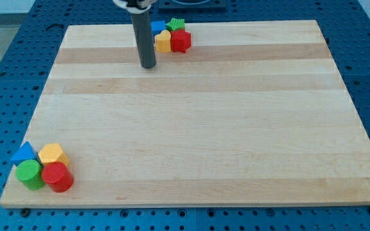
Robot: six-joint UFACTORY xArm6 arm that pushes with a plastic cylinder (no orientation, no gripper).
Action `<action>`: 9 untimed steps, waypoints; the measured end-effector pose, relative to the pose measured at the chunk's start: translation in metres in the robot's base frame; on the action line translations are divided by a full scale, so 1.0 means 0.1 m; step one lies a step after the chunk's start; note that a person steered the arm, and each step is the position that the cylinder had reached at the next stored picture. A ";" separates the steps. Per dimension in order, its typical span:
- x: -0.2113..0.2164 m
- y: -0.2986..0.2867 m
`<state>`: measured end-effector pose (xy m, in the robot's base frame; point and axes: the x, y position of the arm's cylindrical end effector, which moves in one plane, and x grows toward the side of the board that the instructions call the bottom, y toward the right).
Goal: Move your arm towards the blue cube
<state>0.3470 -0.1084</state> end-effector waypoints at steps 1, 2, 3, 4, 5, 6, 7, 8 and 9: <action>0.55 -0.78; 0.57 -1.66; 0.46 -1.96; 0.32 -1.96; -0.26 -1.96; -0.62 -1.72; -0.79 -1.39; -0.97 -0.94; -1.20 -0.56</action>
<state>0.2275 -0.1643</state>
